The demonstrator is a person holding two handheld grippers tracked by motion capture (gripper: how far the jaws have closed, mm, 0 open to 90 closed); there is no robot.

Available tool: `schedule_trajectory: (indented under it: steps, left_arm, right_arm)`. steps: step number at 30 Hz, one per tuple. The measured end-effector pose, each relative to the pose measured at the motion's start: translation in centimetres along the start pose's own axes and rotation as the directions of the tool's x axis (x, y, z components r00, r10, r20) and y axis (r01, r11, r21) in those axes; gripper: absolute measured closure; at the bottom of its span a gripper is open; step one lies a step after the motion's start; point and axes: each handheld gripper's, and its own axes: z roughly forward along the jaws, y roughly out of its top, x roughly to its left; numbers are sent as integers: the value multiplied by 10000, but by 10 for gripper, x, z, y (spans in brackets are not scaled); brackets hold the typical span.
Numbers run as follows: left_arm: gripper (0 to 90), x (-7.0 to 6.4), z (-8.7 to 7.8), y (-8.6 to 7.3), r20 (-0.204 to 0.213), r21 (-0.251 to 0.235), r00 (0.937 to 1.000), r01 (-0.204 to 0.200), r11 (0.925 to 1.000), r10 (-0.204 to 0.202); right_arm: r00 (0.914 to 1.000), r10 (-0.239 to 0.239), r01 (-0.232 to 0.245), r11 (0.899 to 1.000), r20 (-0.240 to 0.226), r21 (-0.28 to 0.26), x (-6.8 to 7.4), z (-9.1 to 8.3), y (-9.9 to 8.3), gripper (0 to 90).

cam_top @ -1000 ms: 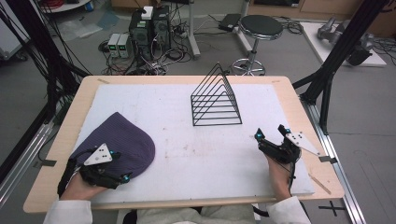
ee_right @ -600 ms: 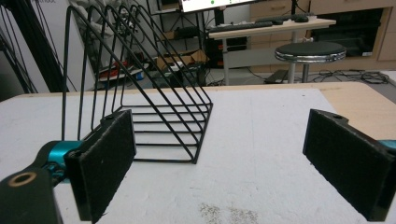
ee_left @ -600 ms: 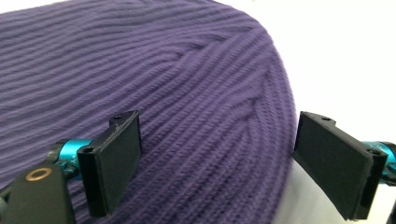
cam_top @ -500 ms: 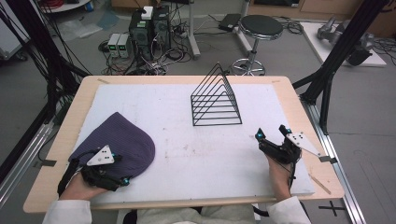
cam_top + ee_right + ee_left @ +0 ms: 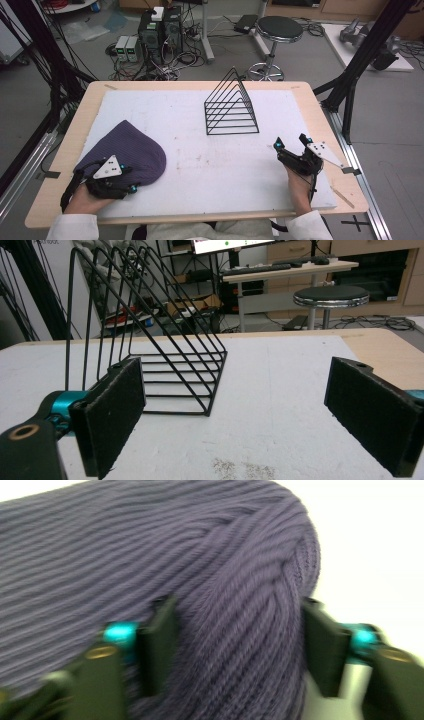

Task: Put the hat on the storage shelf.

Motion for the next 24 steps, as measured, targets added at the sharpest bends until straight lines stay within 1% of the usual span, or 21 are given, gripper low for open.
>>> schedule_trajectory:
  steps: [2,4,7,8,10,11,14,16,18,20,23,24]
  left_arm:
    - [640,2,0,0,-248,16,9997,73,10000,-73]
    - [656,2,0,1,-380,57,9993,59,10000,-56]
    - [703,2,1,3,-572,90,9980,284,9996,-278]
    - [711,2,2,4,-614,81,9974,370,9993,-365]
    - [731,2,2,5,-703,122,9951,700,9975,-690]
    - [741,3,1,6,-726,123,9945,770,9970,-759]
    - [754,2,2,7,-904,5,9933,721,9974,-718]
    - [756,0,2,8,-1048,-25,9925,624,9981,-623]
    - [756,0,2,9,-1087,-20,9922,614,9981,-612]
    - [756,-1,2,10,-1247,-175,9906,543,9984,-561]
    - [755,-1,1,10,-1315,-366,9900,476,9982,-521]
    - [754,-2,1,11,-1443,-429,9882,456,9980,-514]
  right_arm:
    - [9999,-159,159,9999,-47,16,1,1,0,87]
    - [9998,-163,163,9999,-80,24,2,1,0,87]
    - [9996,-258,259,9997,-106,29,3,1,0,87]
    - [9996,-267,267,9996,-108,14,3,1,0,87]
    - [9995,-303,304,9995,-126,17,3,2,0,87]
    - [9996,-249,249,9997,-141,50,4,2,0,87]
    - [9996,-247,248,9997,-135,49,4,2,0,87]
    - [9997,-228,228,9997,-104,33,4,2,0,87]
    - [9996,-257,257,9997,-94,23,3,2,0,87]
    - [9997,-222,222,9998,-58,12,3,2,0,87]
    - [9998,-179,180,9998,-51,44,2,2,0,87]
    - [9998,-183,183,9998,-49,42,3,2,0,87]
